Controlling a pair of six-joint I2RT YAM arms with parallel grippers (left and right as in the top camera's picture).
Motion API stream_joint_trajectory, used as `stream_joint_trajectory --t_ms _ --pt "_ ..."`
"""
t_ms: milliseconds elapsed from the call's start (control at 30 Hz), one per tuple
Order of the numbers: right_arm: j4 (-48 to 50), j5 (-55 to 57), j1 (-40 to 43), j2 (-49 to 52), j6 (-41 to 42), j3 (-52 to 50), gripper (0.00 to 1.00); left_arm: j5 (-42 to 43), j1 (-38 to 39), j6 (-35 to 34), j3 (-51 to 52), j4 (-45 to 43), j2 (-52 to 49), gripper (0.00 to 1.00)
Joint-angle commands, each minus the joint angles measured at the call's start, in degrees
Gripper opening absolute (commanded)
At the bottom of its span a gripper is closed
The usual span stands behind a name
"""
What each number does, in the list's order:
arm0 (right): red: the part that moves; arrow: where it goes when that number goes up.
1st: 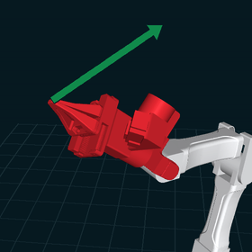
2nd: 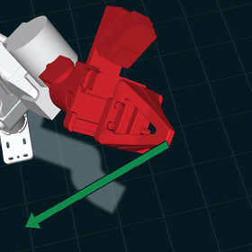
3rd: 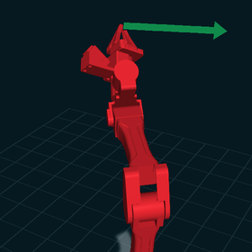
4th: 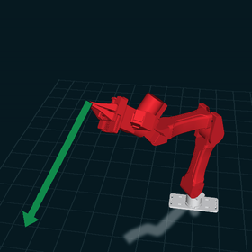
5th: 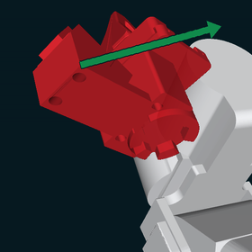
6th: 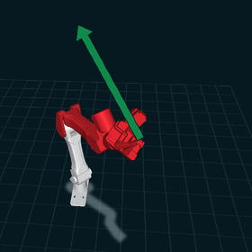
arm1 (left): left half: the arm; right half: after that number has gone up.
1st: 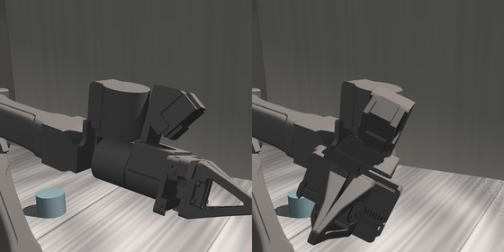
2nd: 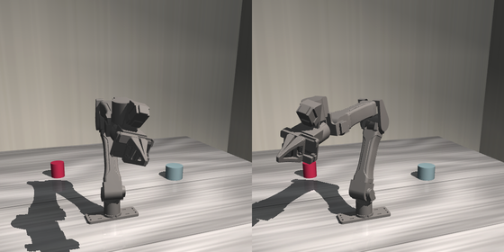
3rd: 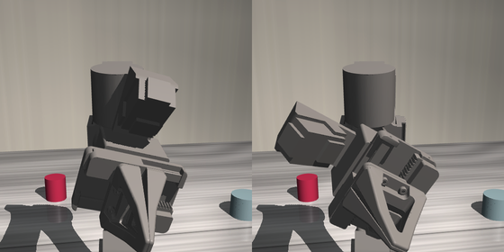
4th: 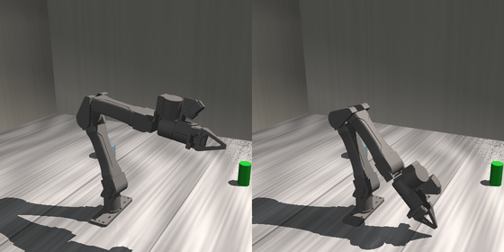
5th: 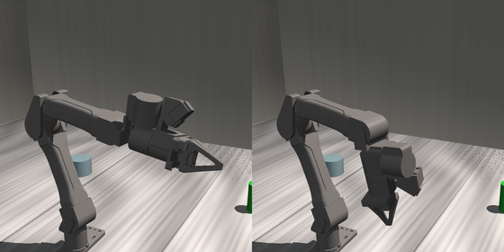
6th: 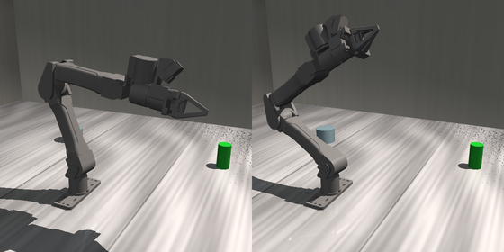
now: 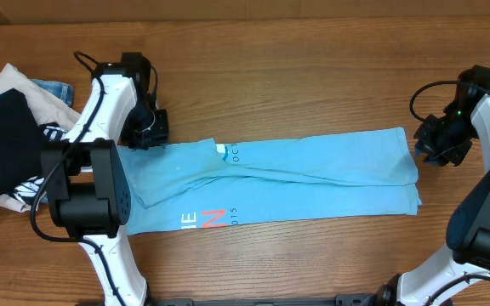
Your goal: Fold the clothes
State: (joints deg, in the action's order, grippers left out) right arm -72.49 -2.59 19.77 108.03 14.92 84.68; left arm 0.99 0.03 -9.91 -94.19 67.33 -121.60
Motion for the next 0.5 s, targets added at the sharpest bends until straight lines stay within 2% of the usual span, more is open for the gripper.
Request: stream_joint_trajectory --t_ms 0,200,333,467 --pt "0.26 -0.13 -0.22 -0.61 -0.31 -0.33 0.25 -1.86 0.07 2.27 0.20 -0.50 1.70 0.46" --pt "0.24 -0.13 -0.22 -0.61 -0.28 -0.33 0.25 -5.11 0.04 2.49 1.14 -0.76 1.70 0.46" --pt "0.28 -0.13 -0.22 -0.61 -0.31 -0.33 0.26 -5.88 0.04 2.67 2.91 -2.08 1.70 0.49" --pt "0.46 -0.13 -0.22 -0.61 -0.28 -0.33 0.26 -5.90 0.04 2.67 3.15 -1.57 1.70 0.48"
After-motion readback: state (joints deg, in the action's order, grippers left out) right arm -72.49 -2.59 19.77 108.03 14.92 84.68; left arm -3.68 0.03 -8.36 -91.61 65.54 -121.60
